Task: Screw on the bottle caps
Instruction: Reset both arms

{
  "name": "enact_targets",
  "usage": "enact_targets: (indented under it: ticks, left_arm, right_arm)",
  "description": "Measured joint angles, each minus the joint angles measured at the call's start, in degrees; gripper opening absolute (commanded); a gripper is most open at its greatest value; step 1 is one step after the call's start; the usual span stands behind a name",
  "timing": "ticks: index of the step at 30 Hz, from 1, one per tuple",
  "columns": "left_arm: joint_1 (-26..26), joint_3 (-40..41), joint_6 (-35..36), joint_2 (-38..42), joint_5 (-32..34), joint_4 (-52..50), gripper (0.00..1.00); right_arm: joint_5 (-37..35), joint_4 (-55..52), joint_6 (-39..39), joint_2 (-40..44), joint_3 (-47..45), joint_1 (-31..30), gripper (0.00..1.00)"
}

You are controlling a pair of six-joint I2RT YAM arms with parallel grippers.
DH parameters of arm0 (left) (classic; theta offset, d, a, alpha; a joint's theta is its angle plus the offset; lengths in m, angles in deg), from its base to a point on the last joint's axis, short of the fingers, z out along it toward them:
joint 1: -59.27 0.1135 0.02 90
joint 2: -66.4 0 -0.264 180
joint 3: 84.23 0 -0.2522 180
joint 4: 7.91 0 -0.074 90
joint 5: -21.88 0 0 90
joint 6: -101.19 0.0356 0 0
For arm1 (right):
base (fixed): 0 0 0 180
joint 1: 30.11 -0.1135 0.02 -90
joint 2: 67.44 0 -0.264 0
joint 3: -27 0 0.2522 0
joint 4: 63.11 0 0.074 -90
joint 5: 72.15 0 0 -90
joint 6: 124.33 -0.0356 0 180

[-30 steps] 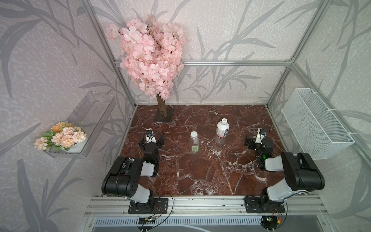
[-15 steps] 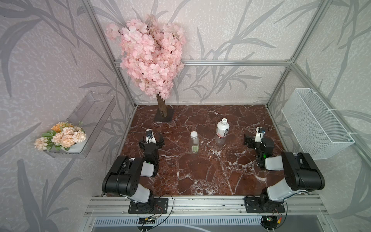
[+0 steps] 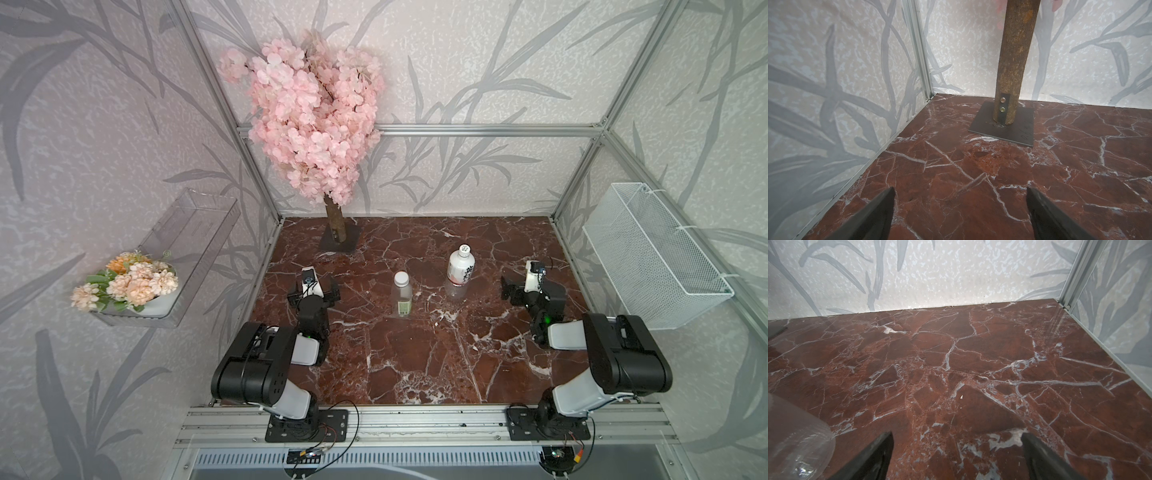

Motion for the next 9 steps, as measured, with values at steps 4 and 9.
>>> enact_targets:
  ticks: [4, 9]
  left_arm:
    - [0.00, 0.00, 0.00, 0.00, -0.02, 0.00, 1.00]
    - [0.00, 0.00, 0.00, 0.00, -0.04, 0.00, 1.00]
  right_arm:
    - [0.02, -0.09, 0.00, 0.00, 0.00, 0.00, 0.99]
    - [0.24, -0.11, 0.00, 0.02, 0.00, 0.00, 0.99]
